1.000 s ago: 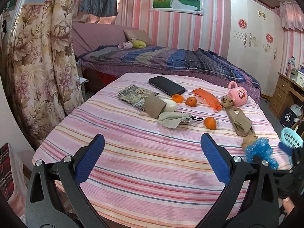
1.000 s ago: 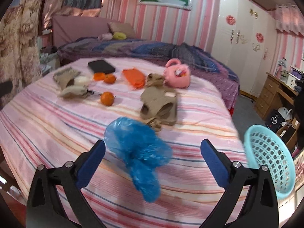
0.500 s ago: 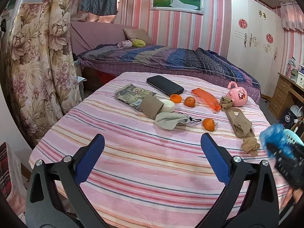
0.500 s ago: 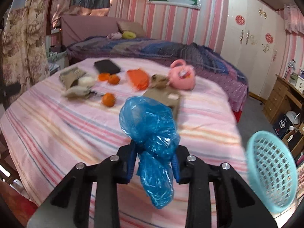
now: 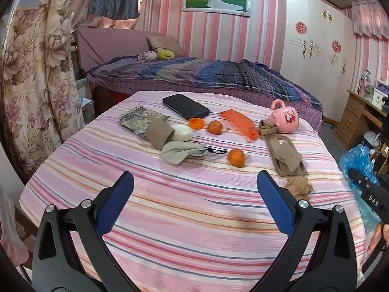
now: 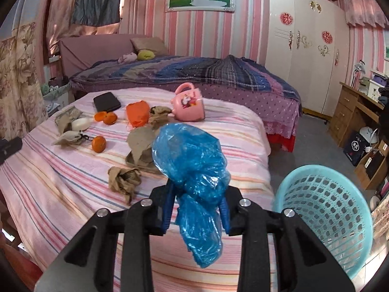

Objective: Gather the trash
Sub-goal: 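Lift the blue bag with the right gripper toward the blue basket, then grasp the crumpled tan cloth with the left gripper while the right gripper holds the bag over the basket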

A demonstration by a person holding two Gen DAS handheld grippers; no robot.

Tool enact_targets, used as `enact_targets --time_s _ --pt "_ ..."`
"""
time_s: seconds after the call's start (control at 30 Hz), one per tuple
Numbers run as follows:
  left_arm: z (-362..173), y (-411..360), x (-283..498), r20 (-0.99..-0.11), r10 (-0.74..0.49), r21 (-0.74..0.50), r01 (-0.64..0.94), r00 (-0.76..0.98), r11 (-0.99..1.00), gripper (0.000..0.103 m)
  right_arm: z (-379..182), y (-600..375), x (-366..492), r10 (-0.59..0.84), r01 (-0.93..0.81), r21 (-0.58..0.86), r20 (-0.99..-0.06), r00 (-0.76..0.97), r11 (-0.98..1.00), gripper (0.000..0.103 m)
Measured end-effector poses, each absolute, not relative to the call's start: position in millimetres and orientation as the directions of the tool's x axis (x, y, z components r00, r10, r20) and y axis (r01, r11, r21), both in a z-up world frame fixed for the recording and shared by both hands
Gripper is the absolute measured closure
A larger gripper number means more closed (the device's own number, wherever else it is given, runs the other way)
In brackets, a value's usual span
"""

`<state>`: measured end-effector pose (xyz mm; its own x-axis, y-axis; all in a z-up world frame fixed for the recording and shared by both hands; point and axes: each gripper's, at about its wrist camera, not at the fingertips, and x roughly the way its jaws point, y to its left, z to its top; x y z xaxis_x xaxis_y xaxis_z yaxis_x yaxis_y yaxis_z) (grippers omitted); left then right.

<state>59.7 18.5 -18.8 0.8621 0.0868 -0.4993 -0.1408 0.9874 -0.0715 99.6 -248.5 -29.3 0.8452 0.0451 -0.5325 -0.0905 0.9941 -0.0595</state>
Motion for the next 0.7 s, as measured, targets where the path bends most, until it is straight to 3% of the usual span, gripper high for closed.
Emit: enact_targets --time_s 0.7 --pt "-58.6 -81.7 109.3 -0.594 -0.014 -0.035 -0.008 0.804 0.999 0.005 -38.7 -328.9 88.6 -0.053 0.026 -0.058 -0.543 0.838 0.998 0.071"
